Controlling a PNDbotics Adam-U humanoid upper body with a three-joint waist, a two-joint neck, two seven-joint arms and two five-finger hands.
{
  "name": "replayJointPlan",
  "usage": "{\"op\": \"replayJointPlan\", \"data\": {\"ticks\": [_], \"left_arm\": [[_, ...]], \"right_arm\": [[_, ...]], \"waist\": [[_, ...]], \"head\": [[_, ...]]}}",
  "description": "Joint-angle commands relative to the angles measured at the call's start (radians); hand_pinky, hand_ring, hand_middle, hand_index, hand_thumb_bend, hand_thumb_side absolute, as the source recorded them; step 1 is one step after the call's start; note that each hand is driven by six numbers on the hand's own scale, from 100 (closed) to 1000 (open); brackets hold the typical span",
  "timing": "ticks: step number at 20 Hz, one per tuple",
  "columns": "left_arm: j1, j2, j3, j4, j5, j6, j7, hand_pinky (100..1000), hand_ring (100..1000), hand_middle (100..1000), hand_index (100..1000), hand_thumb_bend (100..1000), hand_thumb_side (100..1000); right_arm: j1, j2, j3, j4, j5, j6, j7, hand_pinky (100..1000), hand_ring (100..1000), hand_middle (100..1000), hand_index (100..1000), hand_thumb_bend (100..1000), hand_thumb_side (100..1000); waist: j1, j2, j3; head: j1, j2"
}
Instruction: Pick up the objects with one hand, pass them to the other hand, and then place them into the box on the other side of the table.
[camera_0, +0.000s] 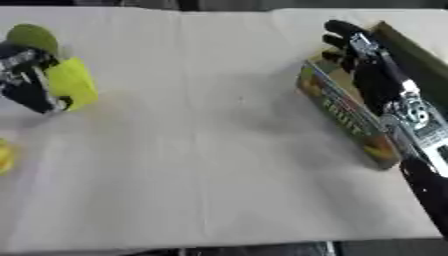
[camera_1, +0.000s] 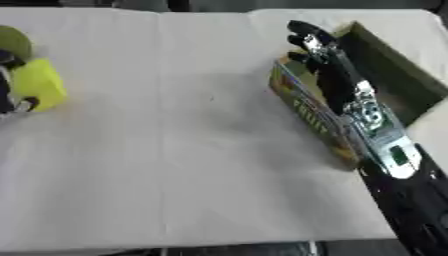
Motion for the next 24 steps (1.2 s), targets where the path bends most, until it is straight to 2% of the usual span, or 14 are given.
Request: {"op": "replayJointPlan", "data": {"ticks": [1,5,9,10,12,13,14,17,21,24], "left_arm": [[-0.010,0.042,0.063,-0.097,0.050,-0.010,0.052,526,516,440,523,100,100],[-0.003,0.019,0.127,-0.201,0.113,-0.068,0.116,511,499,439,526,100,100],[0.074,-0.021,0.139,-0.302,0.176,-0.130,0.178,504,495,438,525,100,105],[0.097,-0.037,0.135,-0.326,0.190,-0.140,0.192,500,495,441,527,100,110],[0.144,-0.072,0.125,-0.373,0.220,-0.148,0.222,496,493,440,526,100,115],[0.167,-0.086,0.120,-0.397,0.233,-0.149,0.236,492,493,439,526,100,100],[0.190,-0.098,0.114,-0.420,0.241,-0.149,0.250,491,493,440,527,100,114],[0.244,-0.129,0.079,-0.490,0.240,-0.150,0.294,483,495,451,532,100,114],[0.285,-0.161,0.020,-0.579,0.237,-0.107,0.352,483,493,448,530,100,136],[0.299,-0.190,-0.023,-0.602,0.240,-0.080,0.395,479,492,448,528,100,149]], "right_arm": [[-0.004,-0.036,-0.013,-0.027,-0.002,-0.001,-0.005,913,971,933,893,100,780],[-0.018,-0.083,-0.013,-0.044,0.020,0.015,-0.008,909,968,929,888,100,765],[-0.074,-0.178,0.004,-0.103,0.069,0.037,0.014,900,959,921,885,100,760],[-0.093,-0.202,0.014,-0.109,0.084,0.041,0.025,895,954,916,882,100,770],[-0.137,-0.250,0.046,-0.113,0.113,0.050,0.053,886,944,907,877,100,735],[-0.160,-0.273,0.066,-0.113,0.127,0.056,0.067,882,938,903,876,100,764],[-0.183,-0.296,0.086,-0.113,0.141,0.060,0.081,879,935,901,875,100,710],[-0.253,-0.366,0.155,-0.114,0.184,0.064,0.124,867,916,885,866,100,672],[-0.347,-0.461,0.246,-0.114,0.242,0.052,0.182,858,903,876,860,100,634],[-0.417,-0.530,0.304,-0.114,0.285,0.061,0.225,853,898,877,860,100,614]], "waist": [[0.006,-0.038,0.000],[0.001,-0.044,0.004],[-0.009,-0.052,0.003],[-0.014,-0.054,0.003],[-0.022,-0.059,0.000],[-0.026,-0.062,-0.001],[-0.029,-0.065,-0.003],[-0.033,-0.074,-0.007],[-0.033,-0.083,-0.006],[-0.031,-0.085,-0.002]], "head": [[-0.008,0.005],[-0.009,0.005],[-0.013,0.005],[-0.012,0.005],[-0.008,0.005],[-0.006,0.005],[-0.004,0.005],[0.006,0.005],[0.004,0.005],[-0.007,0.005]]}}
